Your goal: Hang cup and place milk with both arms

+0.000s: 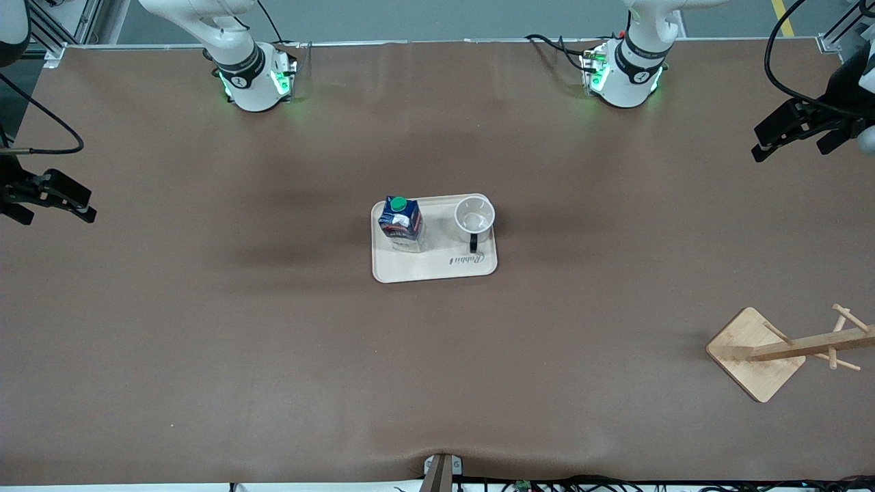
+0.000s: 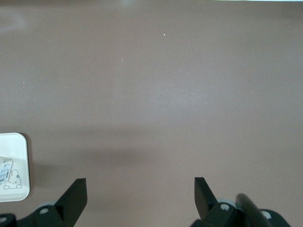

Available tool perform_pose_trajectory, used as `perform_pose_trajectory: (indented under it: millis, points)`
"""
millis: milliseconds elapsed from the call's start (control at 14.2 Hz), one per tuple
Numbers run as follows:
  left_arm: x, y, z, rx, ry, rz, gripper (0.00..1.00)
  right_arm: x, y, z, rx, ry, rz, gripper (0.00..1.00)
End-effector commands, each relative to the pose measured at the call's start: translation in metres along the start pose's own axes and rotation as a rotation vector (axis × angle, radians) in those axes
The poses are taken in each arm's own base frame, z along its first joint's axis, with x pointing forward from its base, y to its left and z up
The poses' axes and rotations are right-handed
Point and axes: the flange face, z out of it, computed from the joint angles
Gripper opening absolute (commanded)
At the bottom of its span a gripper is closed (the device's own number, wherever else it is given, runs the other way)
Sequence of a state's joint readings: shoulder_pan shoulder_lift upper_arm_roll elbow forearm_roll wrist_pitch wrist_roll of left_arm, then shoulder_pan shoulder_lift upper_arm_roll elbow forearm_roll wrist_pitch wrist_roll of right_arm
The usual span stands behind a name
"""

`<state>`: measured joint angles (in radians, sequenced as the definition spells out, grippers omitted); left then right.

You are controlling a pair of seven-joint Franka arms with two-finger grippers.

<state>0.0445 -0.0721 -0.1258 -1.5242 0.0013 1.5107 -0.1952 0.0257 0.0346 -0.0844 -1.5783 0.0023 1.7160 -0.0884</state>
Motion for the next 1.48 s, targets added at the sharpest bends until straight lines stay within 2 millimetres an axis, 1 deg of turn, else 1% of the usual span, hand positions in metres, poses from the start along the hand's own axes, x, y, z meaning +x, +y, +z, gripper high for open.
perform_pose_trajectory:
  millis: [0, 212, 353, 424, 494, 565, 635, 706, 776, 847, 918, 988, 1200, 1271, 1412]
  points:
    - [-0.001, 0.001, -0.002, 0.001, -0.006, 0.01, 1.0, 0.002, 0.002, -0.003, 0.015, -0.002, -0.002, 1.0]
    - [0.002, 0.004, 0.003, 0.003, -0.015, 0.011, 1.0, 0.002, 0.004, -0.002, 0.013, -0.004, -0.001, 1.0]
    - [0.011, 0.006, 0.018, -0.004, -0.045, -0.002, 1.0, 0.003, -0.001, -0.006, 0.009, 0.004, -0.011, 1.0]
    - [0.014, 0.013, 0.027, -0.004, -0.054, -0.008, 1.0, 0.003, -0.001, -0.009, 0.006, 0.009, -0.011, 1.0]
    - [0.02, 0.027, 0.043, 0.002, -0.073, 0.001, 1.0, 0.003, -0.001, -0.008, 0.007, 0.007, -0.011, 1.0]
    - [0.02, 0.047, 0.055, 0.002, -0.079, -0.001, 1.0, 0.004, -0.001, -0.006, 0.009, 0.004, -0.011, 1.0]
    - [0.022, 0.066, 0.072, 0.0, -0.083, -0.024, 1.0, 0.003, -0.001, -0.005, 0.014, 0.0, -0.009, 1.0]
    - [0.019, 0.089, 0.084, -0.003, -0.08, -0.033, 1.0, 0.003, 0.001, -0.002, 0.014, -0.013, -0.004, 1.0]
    - [0.019, 0.109, 0.101, -0.007, -0.09, -0.052, 1.0, 0.003, 0.003, 0.002, 0.017, -0.026, -0.001, 1.0]
    - [0.016, 0.131, 0.114, -0.014, -0.093, -0.05, 1.0, 0.002, 0.002, 0.004, 0.017, -0.034, 0.002, 1.0]
    - [0.011, 0.153, 0.132, -0.018, -0.11, -0.032, 1.0, 0.003, 0.002, 0.003, 0.017, -0.033, 0.001, 1.0]
    - [0.001, 0.175, 0.151, -0.023, -0.115, -0.005, 1.0, 0.003, 0.002, 0.003, 0.017, -0.033, 0.001, 1.0]
    - [-0.033, 0.223, 0.208, -0.054, -0.087, 0.049, 1.0, 0.002, 0.002, 0.003, 0.017, -0.034, 0.001, 1.0]
    - [-0.044, 0.24, 0.231, -0.074, -0.08, 0.069, 1.0, 0.003, 0.002, 0.002, 0.017, -0.031, 0.001, 1.0]
    - [-0.065, 0.275, 0.27, -0.1, -0.087, 0.121, 1.0, 0.003, 0.002, 0.002, 0.017, -0.031, -0.001, 1.0]
